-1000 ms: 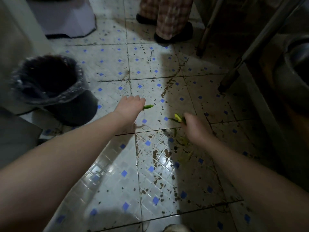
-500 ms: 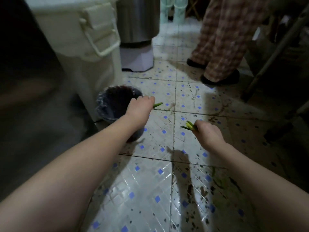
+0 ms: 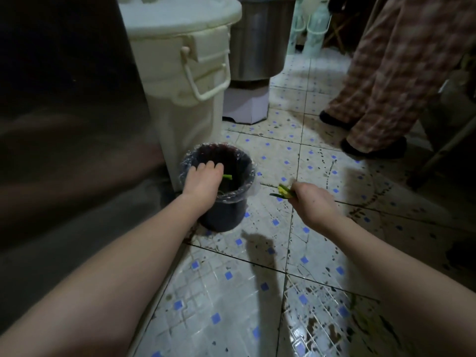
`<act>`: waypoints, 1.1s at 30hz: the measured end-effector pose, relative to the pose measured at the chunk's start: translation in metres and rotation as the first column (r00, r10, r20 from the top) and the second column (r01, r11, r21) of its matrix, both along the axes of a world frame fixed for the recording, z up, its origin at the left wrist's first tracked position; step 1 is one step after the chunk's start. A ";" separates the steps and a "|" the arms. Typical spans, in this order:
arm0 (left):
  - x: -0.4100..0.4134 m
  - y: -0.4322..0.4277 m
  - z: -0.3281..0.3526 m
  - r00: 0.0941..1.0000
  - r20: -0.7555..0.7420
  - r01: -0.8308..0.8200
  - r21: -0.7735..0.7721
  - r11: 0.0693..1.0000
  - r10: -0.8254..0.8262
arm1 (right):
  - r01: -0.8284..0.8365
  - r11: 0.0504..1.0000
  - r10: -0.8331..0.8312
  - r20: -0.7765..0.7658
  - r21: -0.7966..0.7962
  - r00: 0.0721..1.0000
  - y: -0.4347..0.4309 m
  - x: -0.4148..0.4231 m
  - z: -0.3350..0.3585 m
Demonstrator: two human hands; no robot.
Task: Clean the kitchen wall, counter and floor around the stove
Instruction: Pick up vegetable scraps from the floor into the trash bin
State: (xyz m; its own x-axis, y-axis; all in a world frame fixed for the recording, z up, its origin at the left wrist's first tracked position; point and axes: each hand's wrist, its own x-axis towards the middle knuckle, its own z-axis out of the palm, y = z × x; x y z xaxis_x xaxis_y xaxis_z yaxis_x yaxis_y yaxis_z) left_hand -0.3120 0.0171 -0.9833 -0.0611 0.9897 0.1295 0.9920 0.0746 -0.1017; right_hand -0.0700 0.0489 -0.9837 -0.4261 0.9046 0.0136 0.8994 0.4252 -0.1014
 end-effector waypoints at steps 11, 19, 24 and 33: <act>-0.007 0.001 -0.017 0.993 0.103 -0.052 0.002 0.999 0.052 | -0.055 0.998 0.055 -0.066 0.014 0.996 0.039 -0.054 0.014; -0.015 -0.034 -0.035 0.992 0.119 -0.036 0.056 0.998 0.029 | -0.109 0.994 0.106 -0.125 -0.015 0.987 0.059 -0.114 0.010; -0.031 -0.054 -0.032 0.991 0.126 -0.036 0.035 0.999 0.032 | -0.126 0.992 0.122 -0.130 -0.022 0.984 0.060 -0.143 0.006; -0.029 -0.064 -0.023 0.992 0.127 -0.005 -0.010 1.000 0.007 | -0.103 0.994 0.096 -0.164 -0.033 0.982 0.053 -0.158 -0.003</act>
